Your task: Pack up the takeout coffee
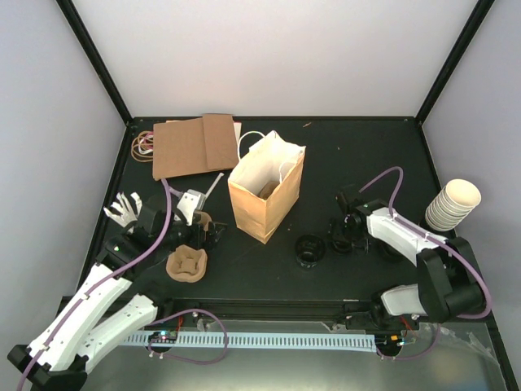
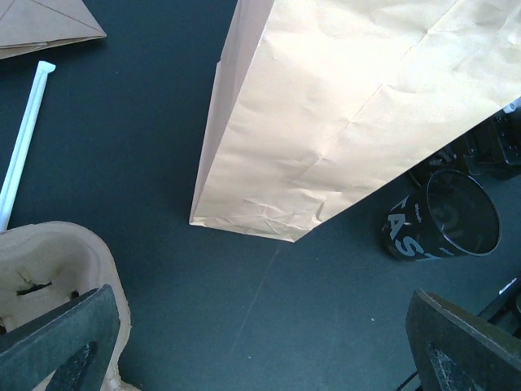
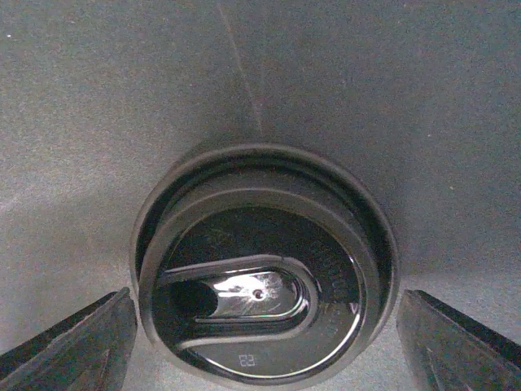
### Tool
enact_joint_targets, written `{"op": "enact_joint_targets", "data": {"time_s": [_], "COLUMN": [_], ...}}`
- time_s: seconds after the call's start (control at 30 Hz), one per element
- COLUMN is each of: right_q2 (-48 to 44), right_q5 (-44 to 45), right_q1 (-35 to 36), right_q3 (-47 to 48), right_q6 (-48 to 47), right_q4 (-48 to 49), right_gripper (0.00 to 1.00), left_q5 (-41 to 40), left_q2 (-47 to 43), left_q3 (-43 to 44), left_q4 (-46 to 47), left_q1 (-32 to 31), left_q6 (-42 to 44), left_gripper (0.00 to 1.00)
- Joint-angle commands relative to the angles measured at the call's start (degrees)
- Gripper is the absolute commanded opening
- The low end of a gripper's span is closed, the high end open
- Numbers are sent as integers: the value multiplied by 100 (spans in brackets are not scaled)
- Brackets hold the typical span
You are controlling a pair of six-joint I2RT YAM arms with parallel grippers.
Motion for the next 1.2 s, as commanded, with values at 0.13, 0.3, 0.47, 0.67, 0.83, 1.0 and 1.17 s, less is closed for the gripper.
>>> {"op": "enact_joint_targets", "data": {"time_s": [0.13, 0.3, 0.47, 0.67, 0.83, 1.0, 1.17], "right_q2": [198, 291, 358, 428, 437, 293, -88], "right_q5": [18, -11, -2, 56, 90, 144, 143], "right_q1": [-40, -31, -37, -36, -35, -29, -31], "right_q3": [116, 171, 190, 190, 196, 283, 426], "right_q6": [-67, -118, -133, -159, -176, -202, -239], "right_q4": [133, 139, 141, 141, 137, -11, -276], "right_gripper": [85, 81, 81, 83, 82, 80, 79], "left_q5": [114, 125, 125, 141, 141, 142, 163], "left_q2": [-9, -1, 5, 8, -9, -18, -9], "left_q3": [3, 8, 4, 6, 7, -2, 9], "left_q4": [153, 158, 155, 155, 153, 154, 158], "left_q1": [22, 27, 28, 23, 25, 23, 28], "left_q6": [89, 89, 89, 101, 98, 89, 98], "left_gripper": [99, 99, 99, 99, 99, 99, 99]}}
